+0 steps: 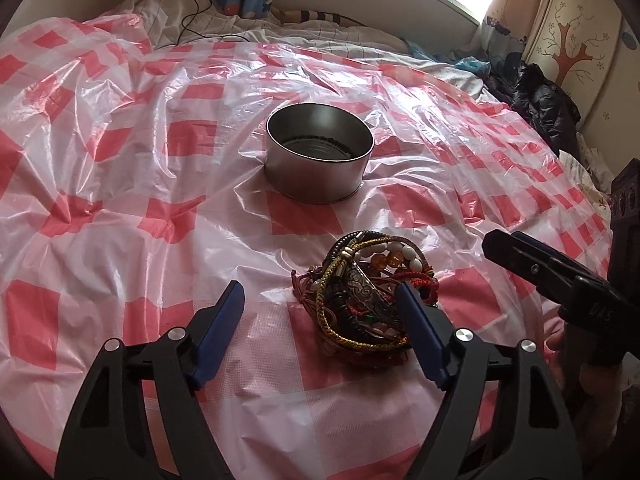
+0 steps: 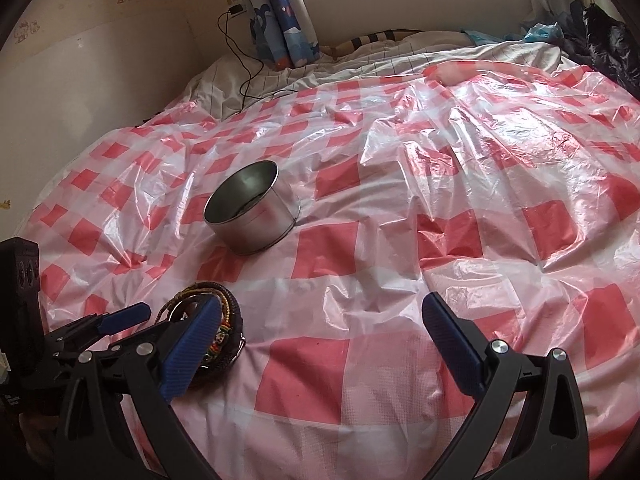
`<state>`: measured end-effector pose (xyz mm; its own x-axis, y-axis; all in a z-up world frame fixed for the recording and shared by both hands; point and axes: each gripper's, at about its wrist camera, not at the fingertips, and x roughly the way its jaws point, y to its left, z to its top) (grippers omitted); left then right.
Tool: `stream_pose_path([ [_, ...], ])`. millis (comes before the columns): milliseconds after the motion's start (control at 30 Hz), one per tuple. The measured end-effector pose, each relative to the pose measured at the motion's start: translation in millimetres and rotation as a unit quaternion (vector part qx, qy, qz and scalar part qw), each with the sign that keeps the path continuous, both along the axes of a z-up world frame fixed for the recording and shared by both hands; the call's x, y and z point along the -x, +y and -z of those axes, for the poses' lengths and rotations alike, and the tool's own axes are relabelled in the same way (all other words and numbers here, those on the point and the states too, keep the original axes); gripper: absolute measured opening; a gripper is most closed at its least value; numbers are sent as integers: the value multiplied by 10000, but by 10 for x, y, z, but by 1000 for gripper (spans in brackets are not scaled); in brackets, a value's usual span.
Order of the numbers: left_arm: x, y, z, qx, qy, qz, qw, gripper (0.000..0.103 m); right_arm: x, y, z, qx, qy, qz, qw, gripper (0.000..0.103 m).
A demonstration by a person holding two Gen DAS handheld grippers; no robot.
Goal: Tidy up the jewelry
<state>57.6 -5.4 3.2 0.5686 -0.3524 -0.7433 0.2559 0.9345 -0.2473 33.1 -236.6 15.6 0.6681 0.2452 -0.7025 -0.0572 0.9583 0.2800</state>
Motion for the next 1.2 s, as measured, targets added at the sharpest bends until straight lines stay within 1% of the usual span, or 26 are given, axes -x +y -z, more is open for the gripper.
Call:
stream_pose_path([
  [167, 7, 18, 9, 212, 76, 86, 9997, 72, -8, 11, 43, -35, 62, 3, 10000, 97],
  [200, 17, 6, 3, 217, 52, 131, 9997, 70, -8, 13, 46, -45, 63, -8, 10000, 97],
  [233, 28, -11, -3, 221, 30, 199, 9996, 67, -7, 19, 50, -46, 63, -18, 10000, 97],
  [267, 33, -25, -5, 202, 29, 228, 9995, 66, -13, 26, 55, -37, 67, -31, 10000, 97],
  [400, 34, 0, -3, 199, 31, 178, 9996, 66, -21, 55, 79, -41, 102, -92, 9999, 97],
  [600, 14, 20, 13, 341, 122, 193, 9992, 66, -21, 57, 98, -35, 126, -71, 9999, 97],
  [633, 17, 24, 5, 423, 111, 233, 9988, 66, -27, 50, 105, -45, 143, -56, 9999, 97],
  [700, 32, 40, -17, 525, 25, 259, 9983, 62, -34, 37, 120, -80, 174, -33, 9998, 97],
  [767, 31, 55, -29, 516, -52, 257, 9983, 45, -36, 23, 124, -97, 183, -26, 9998, 97],
  [800, 19, 59, -14, 505, -1, 243, 9984, 43, -37, 24, 124, -96, 183, -27, 9998, 97],
  [867, -6, 72, 23, 606, 124, 276, 9977, 42, -37, 24, 125, -101, 184, -28, 9998, 97],
  [933, -12, 69, 25, 592, 122, 277, 9978, 41, -38, 24, 128, -101, 188, -30, 9998, 97],
  [1000, -8, 64, 22, 573, 75, 278, 9979, 37, -39, 28, 130, -98, 195, -32, 9998, 97],
  [1133, 14, 82, -9, 678, 15, 314, 9972, 23, -45, 43, 138, -108, 206, -38, 9997, 97],
  [1200, 4, 101, 4, 805, 96, 341, 9961, 16, -46, 45, 141, -109, 213, -46, 9997, 97],
])
